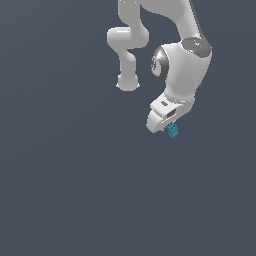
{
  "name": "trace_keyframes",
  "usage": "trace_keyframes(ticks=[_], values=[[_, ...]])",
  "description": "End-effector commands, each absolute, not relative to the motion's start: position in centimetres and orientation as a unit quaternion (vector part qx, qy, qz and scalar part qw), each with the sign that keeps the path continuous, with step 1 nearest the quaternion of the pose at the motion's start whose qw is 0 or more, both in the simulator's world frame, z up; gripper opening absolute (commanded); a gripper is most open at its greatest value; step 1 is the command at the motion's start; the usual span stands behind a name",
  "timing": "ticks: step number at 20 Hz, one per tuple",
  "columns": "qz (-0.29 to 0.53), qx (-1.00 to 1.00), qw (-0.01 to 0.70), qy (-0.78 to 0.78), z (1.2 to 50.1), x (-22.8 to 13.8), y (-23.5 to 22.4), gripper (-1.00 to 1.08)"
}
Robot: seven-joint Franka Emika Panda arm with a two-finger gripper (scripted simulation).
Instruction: Pick up the object and move it to a goal position.
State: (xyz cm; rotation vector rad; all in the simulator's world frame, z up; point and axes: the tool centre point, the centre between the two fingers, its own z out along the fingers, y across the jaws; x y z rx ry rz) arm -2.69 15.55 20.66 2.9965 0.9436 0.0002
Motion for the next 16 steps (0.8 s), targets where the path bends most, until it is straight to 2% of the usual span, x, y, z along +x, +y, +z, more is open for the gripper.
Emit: trace_keyframes(ticks=[1, 8, 16], values=[[0.0, 0.954, 0.0, 0.3, 22.9, -2.1, 17.1, -1.0], [0.0, 0.954, 0.0, 0.3, 27.2, -0.8, 20.1, -1.0], [0.0, 0.954, 0.0, 0.3, 29.5, 0.1, 21.7, -1.0]])
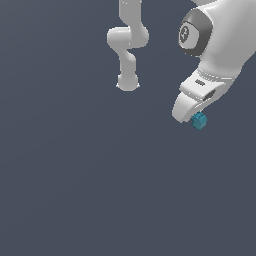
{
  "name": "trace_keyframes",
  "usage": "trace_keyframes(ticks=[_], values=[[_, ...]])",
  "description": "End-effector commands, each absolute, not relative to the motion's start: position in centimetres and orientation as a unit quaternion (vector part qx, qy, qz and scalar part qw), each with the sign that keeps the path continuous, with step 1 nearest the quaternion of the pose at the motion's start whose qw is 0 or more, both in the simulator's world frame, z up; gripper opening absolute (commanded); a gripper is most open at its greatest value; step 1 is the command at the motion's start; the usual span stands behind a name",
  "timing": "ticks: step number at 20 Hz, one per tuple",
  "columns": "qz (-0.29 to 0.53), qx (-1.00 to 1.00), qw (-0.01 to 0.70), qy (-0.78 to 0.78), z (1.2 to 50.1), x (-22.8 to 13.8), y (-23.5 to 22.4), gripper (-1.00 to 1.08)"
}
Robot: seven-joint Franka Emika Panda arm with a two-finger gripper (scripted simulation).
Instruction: Pick up the object and move it to a goal position.
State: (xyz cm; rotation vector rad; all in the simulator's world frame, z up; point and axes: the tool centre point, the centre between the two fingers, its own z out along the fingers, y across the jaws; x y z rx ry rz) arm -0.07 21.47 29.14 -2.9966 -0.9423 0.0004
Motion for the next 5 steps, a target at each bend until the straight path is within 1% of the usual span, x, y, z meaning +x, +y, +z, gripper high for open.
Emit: trace_keyframes(ticks=[1, 5], values=[[0.0, -0.954, 0.0, -0.3, 29.6, 0.12, 21.75, -1.0], [0.0, -0.954, 0.0, -0.3, 29.76, 0.23, 21.88, -1.0]])
